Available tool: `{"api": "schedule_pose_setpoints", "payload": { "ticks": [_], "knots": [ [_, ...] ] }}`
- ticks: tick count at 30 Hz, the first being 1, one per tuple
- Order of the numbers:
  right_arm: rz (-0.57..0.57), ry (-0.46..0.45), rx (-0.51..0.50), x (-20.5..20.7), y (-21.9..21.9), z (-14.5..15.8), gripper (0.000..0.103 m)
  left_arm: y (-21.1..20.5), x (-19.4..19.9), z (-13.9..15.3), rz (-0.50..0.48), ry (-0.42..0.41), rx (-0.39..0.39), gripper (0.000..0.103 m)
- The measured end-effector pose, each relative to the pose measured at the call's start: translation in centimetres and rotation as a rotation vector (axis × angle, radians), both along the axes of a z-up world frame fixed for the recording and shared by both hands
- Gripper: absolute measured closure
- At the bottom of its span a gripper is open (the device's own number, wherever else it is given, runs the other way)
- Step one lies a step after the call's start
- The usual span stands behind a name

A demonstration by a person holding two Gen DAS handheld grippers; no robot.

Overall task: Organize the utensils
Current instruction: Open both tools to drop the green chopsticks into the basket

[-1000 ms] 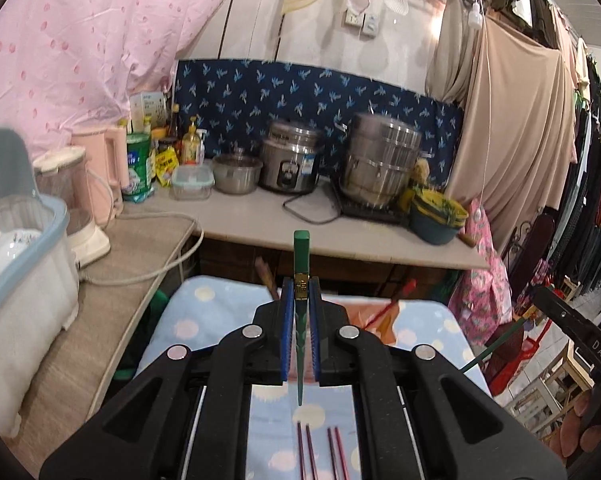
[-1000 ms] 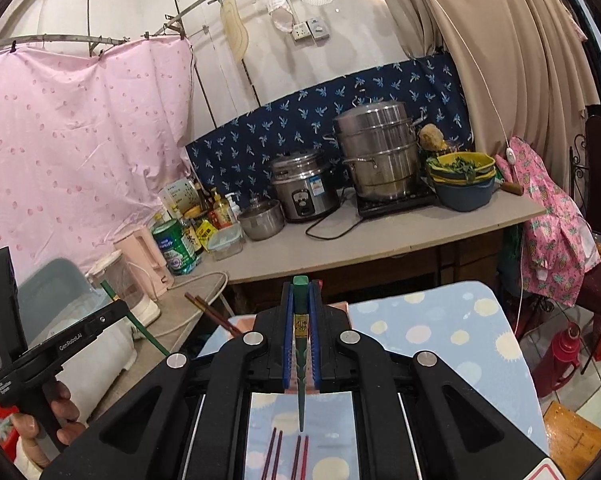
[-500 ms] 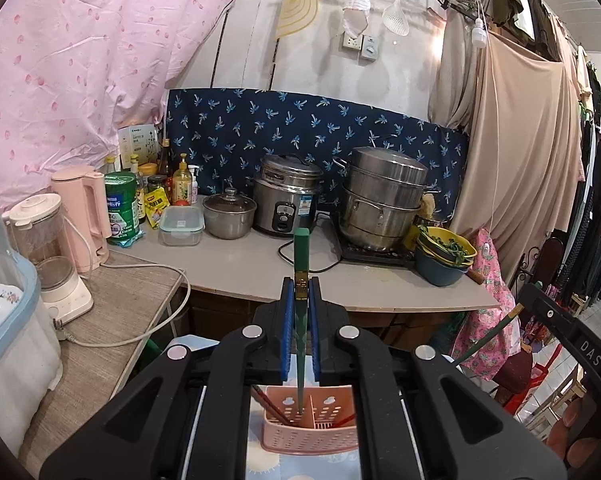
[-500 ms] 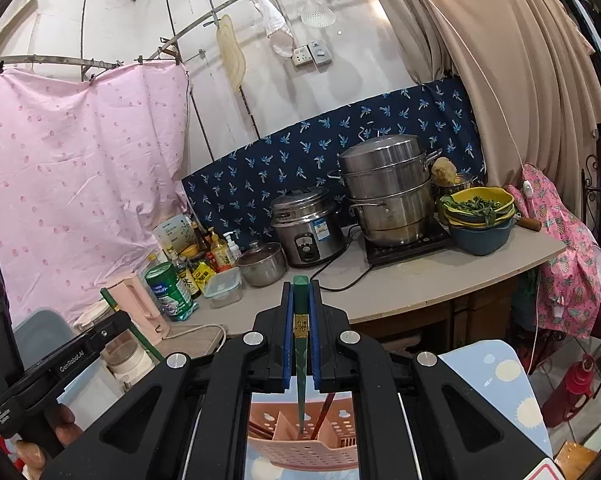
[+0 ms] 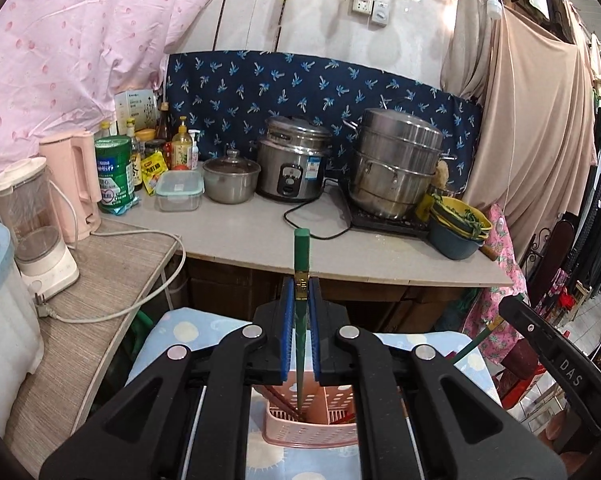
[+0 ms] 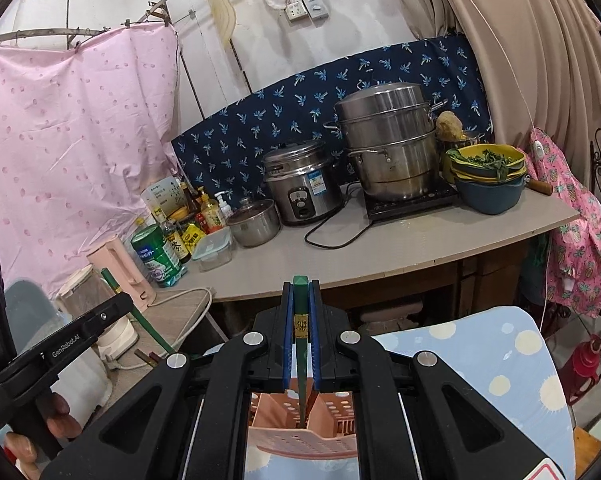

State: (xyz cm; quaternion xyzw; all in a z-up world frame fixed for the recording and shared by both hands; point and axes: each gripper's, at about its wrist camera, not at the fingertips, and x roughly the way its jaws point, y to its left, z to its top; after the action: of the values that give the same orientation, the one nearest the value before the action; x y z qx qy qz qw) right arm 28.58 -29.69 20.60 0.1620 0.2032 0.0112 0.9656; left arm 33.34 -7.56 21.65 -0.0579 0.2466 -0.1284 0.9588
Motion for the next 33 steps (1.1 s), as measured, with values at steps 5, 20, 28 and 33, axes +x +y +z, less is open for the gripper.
{"api": "schedule_pose_setpoints", "payload": {
  "ticks": [5, 20, 28, 33],
  "knots": [
    [0.003, 0.015, -0.003, 0.1, 0.2, -0.9, 0.095, 0.1, 0.0, -0.8, 0.007, 0.001, 0.0, 0.095],
    [0.003, 0.013, -0.021, -2.6, 0.3, -1.5, 0.086, 1.2, -2.1, -1.6, 0.026, 0.008, 0.006, 0.075],
    [0.026, 0.044, -0.05, -5.8, 1.6, -3.1, 0.086, 2.0, -4.7, -3.3, 0.031, 0.031, 0.034, 0.075],
    [0.039, 0.073, -0.077, -8.5, 2.6, -4.8, 0.086, 2.6, -7.0, -5.2, 0.037, 0.055, 0.066, 0.075]
  ]
}}
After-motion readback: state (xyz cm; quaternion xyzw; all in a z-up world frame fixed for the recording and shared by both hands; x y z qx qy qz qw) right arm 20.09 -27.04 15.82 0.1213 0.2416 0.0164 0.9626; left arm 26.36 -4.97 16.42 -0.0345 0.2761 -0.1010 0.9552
